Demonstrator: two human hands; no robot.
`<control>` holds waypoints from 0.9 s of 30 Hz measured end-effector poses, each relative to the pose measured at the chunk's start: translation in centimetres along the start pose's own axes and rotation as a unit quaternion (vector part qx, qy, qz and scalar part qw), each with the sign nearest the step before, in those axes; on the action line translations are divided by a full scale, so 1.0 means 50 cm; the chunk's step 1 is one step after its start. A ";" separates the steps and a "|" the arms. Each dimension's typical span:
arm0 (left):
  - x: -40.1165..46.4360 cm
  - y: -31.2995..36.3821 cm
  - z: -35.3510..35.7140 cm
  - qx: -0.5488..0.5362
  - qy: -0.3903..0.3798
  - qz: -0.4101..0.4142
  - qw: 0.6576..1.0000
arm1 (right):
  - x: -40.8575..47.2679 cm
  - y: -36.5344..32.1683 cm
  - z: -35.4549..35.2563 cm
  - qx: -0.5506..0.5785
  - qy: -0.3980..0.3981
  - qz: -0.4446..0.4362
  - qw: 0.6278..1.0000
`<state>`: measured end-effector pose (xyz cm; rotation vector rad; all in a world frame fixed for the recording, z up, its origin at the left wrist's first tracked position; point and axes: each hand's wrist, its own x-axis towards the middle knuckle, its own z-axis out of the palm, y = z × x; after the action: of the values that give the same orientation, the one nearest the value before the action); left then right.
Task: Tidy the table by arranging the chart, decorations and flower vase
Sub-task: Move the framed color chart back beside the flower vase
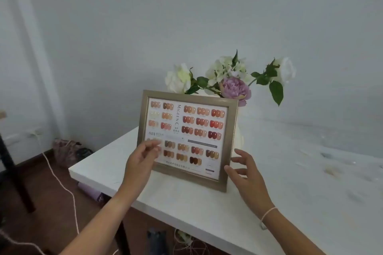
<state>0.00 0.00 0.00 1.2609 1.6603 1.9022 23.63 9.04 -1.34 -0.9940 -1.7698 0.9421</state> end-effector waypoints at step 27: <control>0.118 -0.110 -0.070 0.037 -0.056 -0.081 0.994 | 0.012 0.013 0.042 0.106 -0.051 0.055 0.992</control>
<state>-7.67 3.58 -2.43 1.1973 1.7325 1.6600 21.69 9.45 -2.44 -0.9275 -1.6693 1.2415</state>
